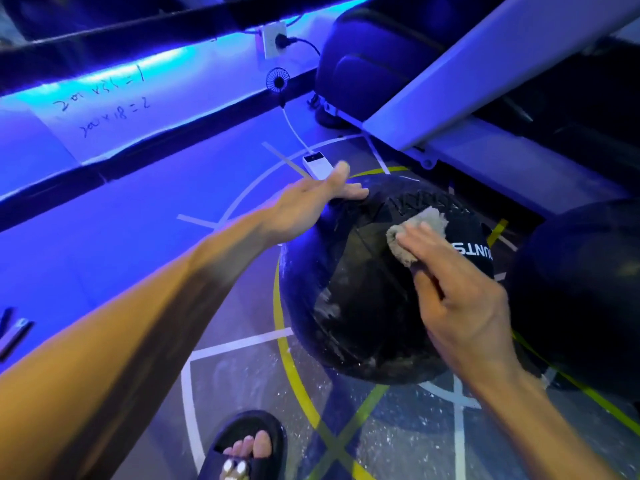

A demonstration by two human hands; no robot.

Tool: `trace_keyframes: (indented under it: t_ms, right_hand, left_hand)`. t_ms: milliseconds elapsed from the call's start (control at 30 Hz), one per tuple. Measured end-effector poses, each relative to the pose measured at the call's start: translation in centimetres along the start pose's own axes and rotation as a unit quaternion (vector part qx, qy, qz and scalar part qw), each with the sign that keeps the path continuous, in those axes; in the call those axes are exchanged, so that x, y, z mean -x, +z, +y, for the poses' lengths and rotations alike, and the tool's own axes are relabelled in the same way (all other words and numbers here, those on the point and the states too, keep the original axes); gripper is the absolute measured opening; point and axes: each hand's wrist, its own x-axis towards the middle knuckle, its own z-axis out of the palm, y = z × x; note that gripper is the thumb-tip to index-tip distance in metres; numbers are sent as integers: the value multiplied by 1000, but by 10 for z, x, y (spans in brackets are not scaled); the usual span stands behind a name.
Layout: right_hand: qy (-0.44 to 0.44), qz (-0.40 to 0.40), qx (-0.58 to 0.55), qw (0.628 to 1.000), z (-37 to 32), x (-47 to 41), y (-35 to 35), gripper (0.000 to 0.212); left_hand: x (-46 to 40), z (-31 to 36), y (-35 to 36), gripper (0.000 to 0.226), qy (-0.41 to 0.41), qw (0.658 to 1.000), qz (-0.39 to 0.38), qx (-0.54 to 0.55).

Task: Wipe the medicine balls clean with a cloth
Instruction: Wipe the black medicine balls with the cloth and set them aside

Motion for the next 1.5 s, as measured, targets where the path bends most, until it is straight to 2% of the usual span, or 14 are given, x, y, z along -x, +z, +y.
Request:
trace_keyframes:
  t_ms: [100, 233, 400, 467, 567, 700, 900, 967, 1067, 1133, 1233, 1300, 1400, 1500]
  right_hand:
    - [-100, -47, 22, 994, -25, 14, 32, 33]
    - [-309, -154, 91, 934, -50, 41, 59, 32]
    - [-126, -57, 56, 989, -16, -32, 23, 33]
    - [-104, -44, 89, 990, -18, -39, 28, 32]
    - [-209, -106, 112, 966, -46, 12, 64, 36]
    - [-334, -175, 129, 917, -53, 45, 82, 18]
    - [-160, -43, 62, 984, -32, -48, 38, 31]
    - [-131, -71, 87, 985, -37, -44, 41, 21]
    - [-199, -172, 107, 959, -62, 17, 71, 18]
    - [-290, -187, 103, 933, -59, 56, 83, 21]
    - [-313, -164, 94, 931, -45, 71, 75, 28]
    - [-272, -153, 61, 948, -45, 66, 55, 34]
    - [-173, -104, -41, 979, -42, 59, 25, 46]
    - [41, 4, -190, 981, -31, 62, -7, 37]
  left_hand:
    - [-4, 12, -7, 76, -25, 999, -21, 18]
    - [-4, 9, -4, 76, -33, 998, -26, 40]
    - [1, 9, -1, 74, -36, 998, -1, 50]
    - [2, 14, -2, 75, -41, 998, -1, 51]
    - [0, 17, -5, 78, -40, 998, -13, 46]
    - [2, 11, -7, 78, -44, 998, -22, 43]
    - [1, 16, -3, 81, -43, 998, -17, 35]
    - [1, 20, -1, 81, -44, 998, -17, 34]
    - [1, 19, -2, 78, -33, 999, -2, 39]
    - [-1, 12, -1, 74, -24, 999, 9, 35]
    - [1, -4, 3, 62, 9, 1000, 12, 19]
    - [3, -15, 4, 55, 35, 999, 14, 4]
    - [5, -33, 1, 80, 49, 993, 32, -98]
    - [6, -39, -4, 103, 25, 991, 42, -123]
